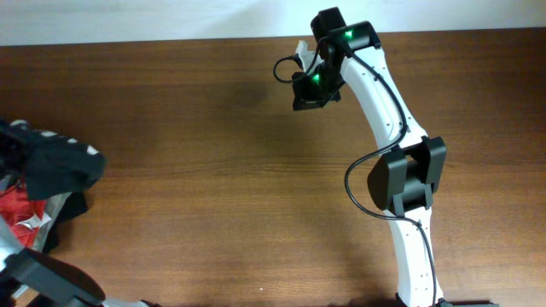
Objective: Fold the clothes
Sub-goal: 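Carry the folded shirt left with the left gripper onto the clothes stack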
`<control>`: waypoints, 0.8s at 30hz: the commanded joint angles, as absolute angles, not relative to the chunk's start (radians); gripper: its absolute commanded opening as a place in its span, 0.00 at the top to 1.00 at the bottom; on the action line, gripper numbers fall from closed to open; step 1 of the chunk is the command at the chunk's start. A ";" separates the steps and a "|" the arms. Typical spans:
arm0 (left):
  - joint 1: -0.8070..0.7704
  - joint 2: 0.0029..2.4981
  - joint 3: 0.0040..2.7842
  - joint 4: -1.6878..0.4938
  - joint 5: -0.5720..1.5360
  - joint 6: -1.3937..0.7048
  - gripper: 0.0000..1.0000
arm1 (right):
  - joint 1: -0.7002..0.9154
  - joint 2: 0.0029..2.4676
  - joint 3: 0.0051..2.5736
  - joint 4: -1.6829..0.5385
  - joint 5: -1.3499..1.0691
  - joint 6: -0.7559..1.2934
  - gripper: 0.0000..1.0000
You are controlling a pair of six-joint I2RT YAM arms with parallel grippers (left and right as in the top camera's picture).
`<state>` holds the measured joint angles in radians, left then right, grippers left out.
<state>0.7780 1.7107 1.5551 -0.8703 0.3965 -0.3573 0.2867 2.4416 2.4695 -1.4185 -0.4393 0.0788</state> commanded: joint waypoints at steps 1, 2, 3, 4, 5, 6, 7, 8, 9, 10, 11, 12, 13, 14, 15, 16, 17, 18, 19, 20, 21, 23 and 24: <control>0.850 1.677 1.606 -0.865 0.449 -0.299 1.00 | 0.308 2.443 2.484 -1.433 -0.452 0.082 0.96; 0.876 1.677 1.628 -0.865 0.448 -0.293 1.00 | 0.309 2.443 2.484 -1.443 -0.453 0.078 0.96; 0.901 1.677 1.656 -0.864 0.449 -0.287 1.00 | 0.308 2.443 2.484 -1.452 -0.453 0.075 0.96; 0.916 1.677 1.683 -0.861 0.446 -0.264 1.00 | 0.308 2.443 2.484 -1.456 -0.452 0.075 0.96; 0.927 1.677 1.708 -0.860 0.445 -0.251 1.00 | 0.308 2.443 2.484 -1.459 -0.452 0.075 0.96; 0.934 1.677 1.731 -0.860 0.436 -0.248 1.00 | 0.308 2.443 2.484 -1.463 -0.453 0.065 0.96; 0.941 1.677 1.755 -0.861 0.420 -0.249 1.00 | 0.308 2.443 2.484 -1.468 -0.453 0.056 0.96; 0.951 1.677 1.777 -0.862 0.418 -0.253 1.00 | 0.308 2.443 2.484 -1.470 -0.453 0.056 0.96; 0.962 1.677 1.783 -0.862 0.419 -0.271 1.00 | 0.308 2.443 2.484 -1.471 -0.453 0.056 0.96; 0.970 1.677 1.783 -0.868 0.426 -0.281 1.00 | 0.308 2.443 2.484 -1.470 -0.453 0.056 0.96; 0.980 1.679 1.783 -0.882 0.427 -0.284 1.00 | 0.308 2.443 2.484 -1.470 -0.453 0.056 0.96; 0.987 1.683 1.783 -0.902 0.424 -0.282 1.00 | 0.308 2.443 2.484 -1.470 -0.453 0.056 0.96; 0.993 1.687 1.783 -0.919 0.411 -0.282 1.00 | 0.309 2.443 2.484 -1.471 -0.453 0.056 0.96; 1.002 1.695 1.783 -0.921 0.411 -0.283 1.00 | 0.309 2.443 2.484 -1.471 -0.453 0.056 0.96; 1.011 1.703 1.783 -0.921 0.411 -0.283 1.00 | 0.309 2.443 2.484 -1.471 -0.453 0.056 0.96; 1.022 1.714 1.783 -0.922 0.411 -0.283 1.00 | 0.309 2.443 2.484 -1.472 -0.453 0.056 0.96; 1.033 1.727 1.783 -0.926 0.411 -0.284 1.00 | 0.309 2.443 2.484 -1.473 -0.453 0.056 0.96; 1.044 1.745 1.783 -0.934 0.411 -0.289 1.00 | 0.309 2.443 2.484 -1.475 -0.453 0.056 0.96; 1.051 1.766 1.783 -0.943 0.411 -0.299 1.00 | 0.310 2.443 2.484 -1.479 -0.453 0.056 0.96; 1.055 1.792 1.782 -0.952 0.415 -0.302 1.00 | 0.313 2.443 2.484 -1.482 -0.453 0.056 0.96; 1.055 1.837 1.782 -0.967 0.432 -0.302 1.00 | 0.318 2.443 2.484 -1.482 -0.453 0.056 0.96; 1.054 1.890 1.782 -0.994 0.459 -0.301 1.00 | 0.327 2.443 2.484 -1.481 -0.452 0.056 0.96; 1.054 1.916 1.782 -1.006 0.490 -0.301 1.00 | 0.331 2.443 2.484 -1.481 -0.452 0.056 0.96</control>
<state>1.0546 1.8454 1.7676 -0.9817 0.4191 -0.2920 0.3077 2.4416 2.4695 -1.4788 -0.4393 0.0696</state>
